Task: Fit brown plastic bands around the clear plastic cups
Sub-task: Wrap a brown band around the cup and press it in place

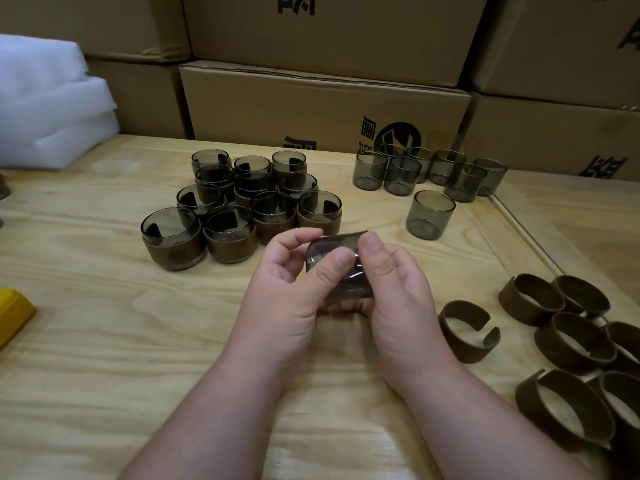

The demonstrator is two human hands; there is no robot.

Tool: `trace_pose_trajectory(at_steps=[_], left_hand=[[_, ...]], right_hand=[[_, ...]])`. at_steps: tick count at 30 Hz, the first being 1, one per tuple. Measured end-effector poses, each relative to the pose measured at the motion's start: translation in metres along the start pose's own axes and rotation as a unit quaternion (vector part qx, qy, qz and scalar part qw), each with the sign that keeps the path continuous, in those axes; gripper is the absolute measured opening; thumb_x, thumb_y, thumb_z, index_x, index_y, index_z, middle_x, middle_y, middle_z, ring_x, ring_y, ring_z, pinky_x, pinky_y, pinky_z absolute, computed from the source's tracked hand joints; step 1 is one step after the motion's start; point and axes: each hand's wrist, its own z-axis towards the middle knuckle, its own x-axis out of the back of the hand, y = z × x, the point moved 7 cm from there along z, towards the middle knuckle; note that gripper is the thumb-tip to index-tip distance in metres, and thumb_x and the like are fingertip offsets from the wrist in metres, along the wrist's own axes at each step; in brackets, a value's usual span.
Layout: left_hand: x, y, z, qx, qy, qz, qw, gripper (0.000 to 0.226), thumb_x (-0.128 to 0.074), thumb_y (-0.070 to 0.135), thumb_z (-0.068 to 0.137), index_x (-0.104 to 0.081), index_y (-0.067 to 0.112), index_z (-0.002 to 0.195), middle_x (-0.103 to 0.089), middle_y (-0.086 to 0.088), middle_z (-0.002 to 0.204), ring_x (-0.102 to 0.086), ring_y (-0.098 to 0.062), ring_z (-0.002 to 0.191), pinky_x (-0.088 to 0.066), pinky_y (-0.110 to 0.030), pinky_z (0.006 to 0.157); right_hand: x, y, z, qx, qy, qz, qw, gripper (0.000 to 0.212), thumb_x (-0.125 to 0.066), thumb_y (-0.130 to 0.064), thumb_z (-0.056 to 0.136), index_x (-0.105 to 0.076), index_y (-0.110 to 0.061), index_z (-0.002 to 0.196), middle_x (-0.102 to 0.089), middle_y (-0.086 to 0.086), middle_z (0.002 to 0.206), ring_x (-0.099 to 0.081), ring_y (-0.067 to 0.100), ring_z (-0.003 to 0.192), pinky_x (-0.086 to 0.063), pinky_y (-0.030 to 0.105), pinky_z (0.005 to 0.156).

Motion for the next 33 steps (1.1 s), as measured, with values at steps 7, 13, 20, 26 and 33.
trace_pose_trajectory(at_steps=[7,13,20,26,33], left_hand=[[-0.005,0.006,-0.004,0.017,-0.009,0.011,1.000,0.065,-0.080,0.048,0.063,-0.068,0.021,0.120,-0.077,-0.011,0.112,-0.076,-0.031,0.090,-0.060,-0.035,0.063],[-0.005,0.008,-0.006,0.028,0.008,0.035,0.999,0.051,-0.073,0.062,0.072,-0.076,0.031,0.113,-0.077,-0.009,0.113,-0.076,-0.035,0.092,-0.060,-0.045,0.074],[-0.004,0.005,-0.005,0.033,0.015,0.034,0.999,0.049,-0.076,0.058,0.070,-0.077,0.035,0.114,-0.077,-0.008,0.115,-0.073,-0.039,0.106,-0.060,-0.035,0.073],[-0.005,0.002,-0.002,0.024,-0.009,0.039,0.999,0.054,-0.085,0.049,0.060,-0.079,0.034,0.111,-0.079,-0.005,0.105,-0.075,-0.016,0.091,-0.060,-0.028,0.073],[-0.004,0.003,-0.002,0.008,0.001,0.002,1.000,0.050,-0.078,0.039,0.068,-0.072,0.022,0.115,-0.079,-0.007,0.098,-0.075,-0.016,0.075,-0.056,-0.024,0.056]], right_hand=[[0.004,-0.001,-0.001,-0.019,0.025,-0.004,1.000,0.100,-0.082,-0.077,0.058,-0.056,0.005,0.109,-0.074,0.028,0.099,-0.076,0.044,0.087,-0.063,0.054,0.070],[0.009,0.003,-0.001,-0.012,0.056,-0.020,0.998,0.053,-0.056,-0.063,0.091,-0.071,-0.013,0.093,-0.075,0.022,0.095,-0.077,0.037,0.083,-0.063,0.049,0.067],[0.016,0.007,0.003,-0.002,0.069,0.001,0.998,0.050,-0.048,-0.043,0.106,-0.069,-0.028,0.063,-0.072,0.000,0.069,-0.072,0.013,0.063,-0.056,0.025,0.056],[0.013,0.003,0.000,-0.015,0.056,-0.005,0.998,0.059,-0.061,-0.071,0.081,-0.074,-0.018,0.104,-0.077,0.016,0.105,-0.075,0.034,0.101,-0.061,0.053,0.087],[-0.001,-0.003,-0.002,-0.007,0.004,0.001,1.000,0.067,-0.082,-0.053,0.071,-0.060,-0.005,0.112,-0.074,0.023,0.109,-0.075,0.034,0.092,-0.063,0.043,0.072]])
